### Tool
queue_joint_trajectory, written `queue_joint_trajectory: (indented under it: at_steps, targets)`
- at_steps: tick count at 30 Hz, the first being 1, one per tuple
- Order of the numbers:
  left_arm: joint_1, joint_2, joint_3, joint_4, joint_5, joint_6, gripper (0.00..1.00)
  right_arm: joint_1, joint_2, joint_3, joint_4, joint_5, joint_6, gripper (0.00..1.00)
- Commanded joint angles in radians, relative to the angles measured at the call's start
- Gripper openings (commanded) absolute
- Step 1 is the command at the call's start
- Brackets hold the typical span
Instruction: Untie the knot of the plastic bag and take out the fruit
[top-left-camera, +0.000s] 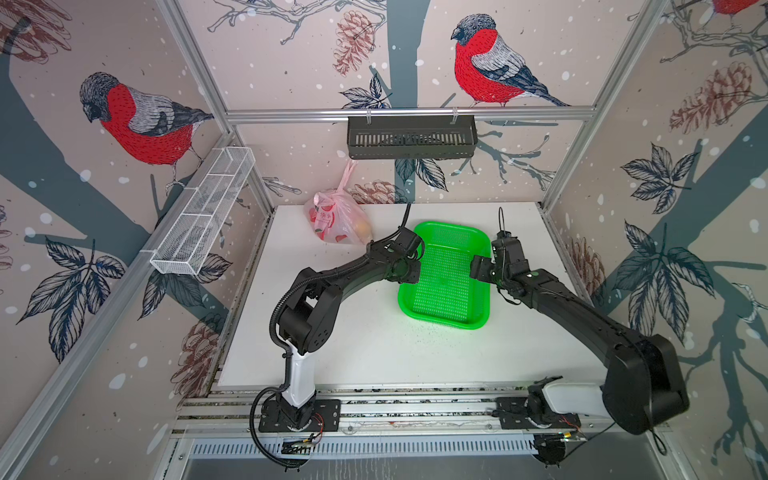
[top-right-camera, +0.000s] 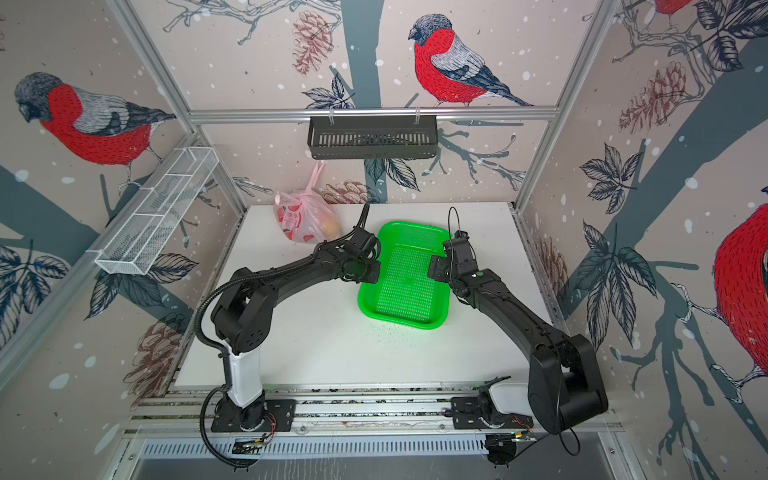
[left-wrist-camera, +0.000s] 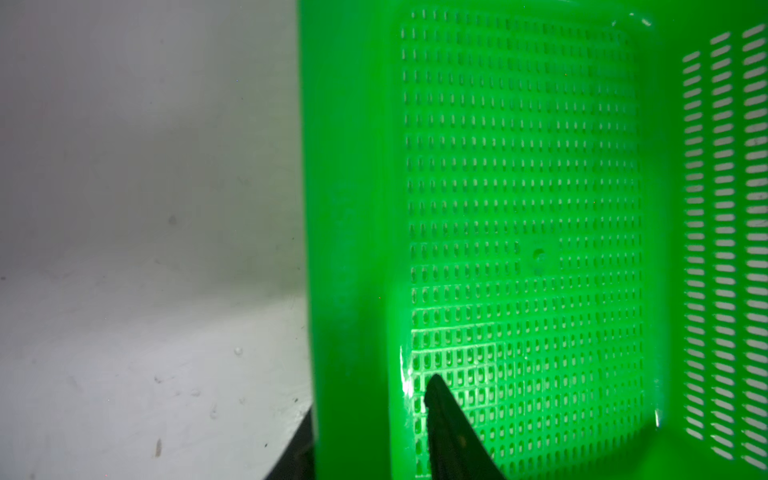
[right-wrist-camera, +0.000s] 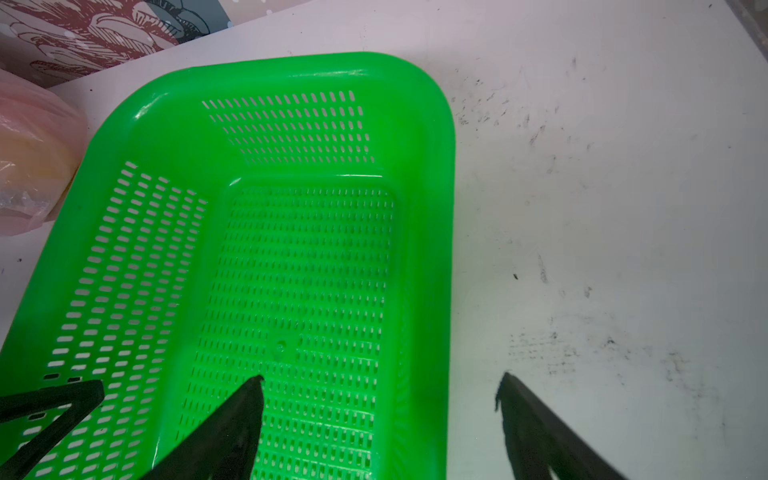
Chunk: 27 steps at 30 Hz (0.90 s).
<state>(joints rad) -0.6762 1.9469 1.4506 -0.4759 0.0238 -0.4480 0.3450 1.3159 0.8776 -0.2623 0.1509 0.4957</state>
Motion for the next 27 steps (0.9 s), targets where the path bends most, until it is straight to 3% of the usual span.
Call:
queue_joint_trajectory:
  at_steps: [1, 18, 27]
  targets:
    - [-0.014, -0.032, -0.033, -0.004, -0.021, -0.053, 0.29, -0.013, -0.027, -0.01, -0.005, 0.019, 0.006, 0.89]
    - [-0.149, -0.134, -0.241, 0.0, -0.146, -0.287, 0.11, -0.095, -0.171, -0.103, 0.001, -0.038, 0.004, 0.89]
    - [-0.175, -0.202, -0.332, 0.023, -0.175, -0.396, 0.11, -0.107, -0.221, -0.14, 0.004, -0.04, 0.059, 0.89]
